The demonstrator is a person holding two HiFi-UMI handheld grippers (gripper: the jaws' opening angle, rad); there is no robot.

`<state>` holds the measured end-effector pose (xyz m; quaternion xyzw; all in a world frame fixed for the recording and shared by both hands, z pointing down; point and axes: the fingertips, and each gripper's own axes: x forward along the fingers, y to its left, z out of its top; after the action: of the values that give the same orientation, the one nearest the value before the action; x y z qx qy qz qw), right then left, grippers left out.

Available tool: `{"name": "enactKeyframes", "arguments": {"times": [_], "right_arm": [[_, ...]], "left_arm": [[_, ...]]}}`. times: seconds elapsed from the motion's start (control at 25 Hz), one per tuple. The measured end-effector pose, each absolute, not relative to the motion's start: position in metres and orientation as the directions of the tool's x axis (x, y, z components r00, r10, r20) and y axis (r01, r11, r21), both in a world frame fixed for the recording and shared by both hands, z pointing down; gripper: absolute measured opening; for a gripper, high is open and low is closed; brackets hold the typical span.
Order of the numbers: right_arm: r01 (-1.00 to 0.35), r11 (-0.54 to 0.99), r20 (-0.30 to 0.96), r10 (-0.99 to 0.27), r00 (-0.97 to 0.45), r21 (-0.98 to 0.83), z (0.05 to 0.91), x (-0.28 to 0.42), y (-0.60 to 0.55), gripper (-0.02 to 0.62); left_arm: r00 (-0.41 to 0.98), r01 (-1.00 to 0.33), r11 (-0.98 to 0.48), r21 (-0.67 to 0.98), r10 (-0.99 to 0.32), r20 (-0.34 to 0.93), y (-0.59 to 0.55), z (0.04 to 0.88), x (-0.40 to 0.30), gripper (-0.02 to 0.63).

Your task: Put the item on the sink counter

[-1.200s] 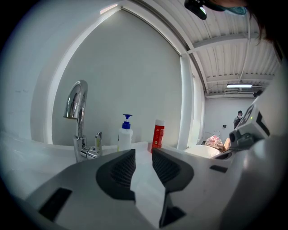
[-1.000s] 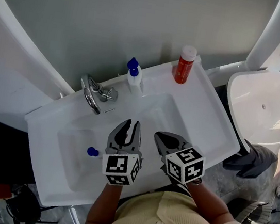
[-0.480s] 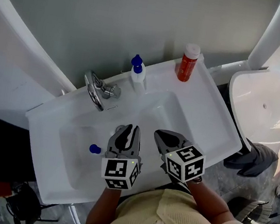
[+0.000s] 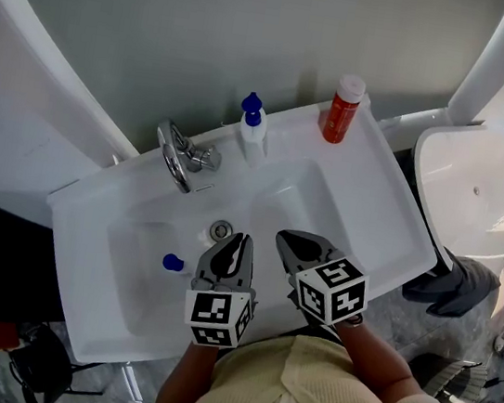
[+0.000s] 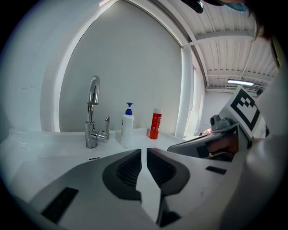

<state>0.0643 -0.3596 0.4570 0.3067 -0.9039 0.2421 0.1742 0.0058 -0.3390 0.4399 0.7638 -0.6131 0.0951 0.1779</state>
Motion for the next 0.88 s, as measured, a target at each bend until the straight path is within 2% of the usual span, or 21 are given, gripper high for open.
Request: {"name": "enactKeyframes", "arguments": {"times": [0.88], "right_arm": [[-0.611,0.721,0.488,-0.424,-0.763,-0.327,0.464,0.054,-0.352,0.021]], "left_arm": [[0.225,-0.972,-0.167,0.164,-0.856,0.466,-0.314,0.465,-0.001,0.059]]}}
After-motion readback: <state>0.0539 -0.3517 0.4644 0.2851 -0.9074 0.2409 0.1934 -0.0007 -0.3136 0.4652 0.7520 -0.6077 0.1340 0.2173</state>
